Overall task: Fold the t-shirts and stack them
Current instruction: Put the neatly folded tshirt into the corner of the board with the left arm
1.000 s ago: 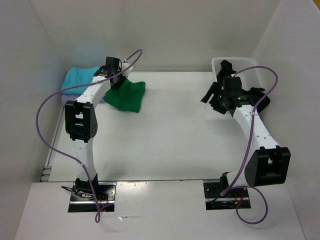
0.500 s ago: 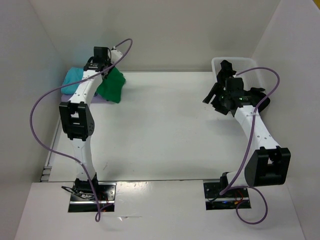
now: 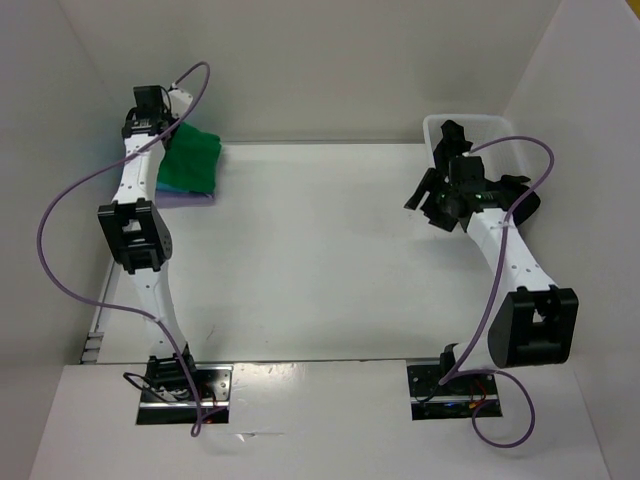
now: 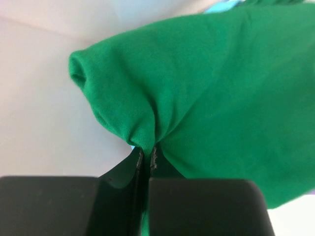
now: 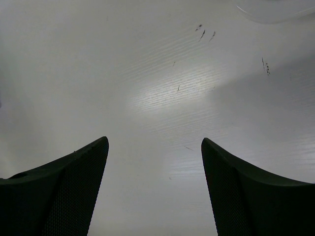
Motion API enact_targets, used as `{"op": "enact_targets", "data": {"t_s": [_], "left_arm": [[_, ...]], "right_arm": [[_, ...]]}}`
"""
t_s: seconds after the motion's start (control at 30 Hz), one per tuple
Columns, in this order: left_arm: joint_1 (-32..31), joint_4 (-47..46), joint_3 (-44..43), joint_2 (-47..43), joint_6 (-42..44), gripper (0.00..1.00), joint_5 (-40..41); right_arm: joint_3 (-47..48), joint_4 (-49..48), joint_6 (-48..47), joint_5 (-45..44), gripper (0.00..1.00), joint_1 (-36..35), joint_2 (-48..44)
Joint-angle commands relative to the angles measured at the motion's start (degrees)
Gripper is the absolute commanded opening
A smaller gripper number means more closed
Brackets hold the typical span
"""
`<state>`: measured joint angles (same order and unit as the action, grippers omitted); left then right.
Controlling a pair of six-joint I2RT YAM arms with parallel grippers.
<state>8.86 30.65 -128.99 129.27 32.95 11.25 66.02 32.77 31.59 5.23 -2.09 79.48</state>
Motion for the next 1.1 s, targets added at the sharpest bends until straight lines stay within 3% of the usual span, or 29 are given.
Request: {"op": "enact_targets", "data": {"t_s": [0.0, 0.23, 0.27, 0.33, 0.37, 0.4, 0.47, 0.5, 0.57, 0.73, 0.83, 0.93, 0.97, 1.03, 1.07], "left_arm": [[2.99, 1.33, -4.41, 3.26, 0.19, 0.00, -3.24], [6.51, 8.01, -17.42, 14.41, -2.27, 0.00, -2.73], [6.52, 9.41, -22.14, 15.73, -3.15, 0.04, -1.85], [8.27, 10.91, -27.95, 19.85, -4.99, 0.17, 2.00], [8.28, 12.92, -31.46, 21.53, -5.00, 0.32, 3.24], [9.15, 14.24, -40.64, 25.46, -5.52, 0.38, 4.39], [9.68, 16.55, -50.62, 29.62, -5.53, 0.52, 9.12], [9.68, 15.32, -46.05, 27.81, -4.22, 0.56, 10.62], [10.82, 17.93, -50.71, 29.09, -4.21, 0.58, 9.07], [10.82, 21.63, -50.40, 27.53, -7.97, 0.59, 3.97], [10.82, 24.53, -50.40, 25.25, -9.31, 0.62, -2.88], [10.82, 30.85, -50.40, 20.51, -10.01, 0.66, -14.72], [10.30, 35.13, -50.40, 17.19, -10.01, 0.68, -26.25], [10.30, 39.20, -50.40, 11.91, -8.96, 0.70, -37.82], [10.30, 42.35, -50.40, 10.31, -7.91, 0.72, -47.27]], "right_arm": [[0.78, 0.27, -1.18, 0.57, 0.81, 0.42, 1.46], [3.06, 0.80, -1.71, 1.18, 0.81, 0.42, 3.66], [3.59, 1.41, -1.71, 1.18, 0.82, 0.42, 3.66], [4.20, 1.94, -1.71, 0.66, 0.84, -0.19, 3.66], [4.21, 1.94, -1.71, 0.13, 0.85, -0.20, 3.66], [4.21, 2.55, -1.71, 0.13, 0.85, -0.20, 3.66], [4.21, 2.56, -1.71, 0.13, 0.85, -0.20, 3.14], [4.21, 2.56, -1.71, 0.13, 0.85, -0.20, 3.13], [4.21, 2.56, -1.71, 0.13, 0.86, -0.20, 2.61], [4.21, 2.56, -1.71, 0.65, 0.86, -0.20, 2.08], [4.82, 3.87, -2.23, 0.65, 0.86, -0.20, 1.03], [5.35, 5.36, -2.77, -0.74, 0.90, -0.20, -0.20], [5.96, 5.37, -3.38, -1.97, 0.90, -0.20, -0.21], [7.36, 7.47, -3.90, -4.08, 0.93, -0.20, -1.43], [8.33, 8.18, -3.91, -6.96, 0.95, -0.20, -1.44]]}}
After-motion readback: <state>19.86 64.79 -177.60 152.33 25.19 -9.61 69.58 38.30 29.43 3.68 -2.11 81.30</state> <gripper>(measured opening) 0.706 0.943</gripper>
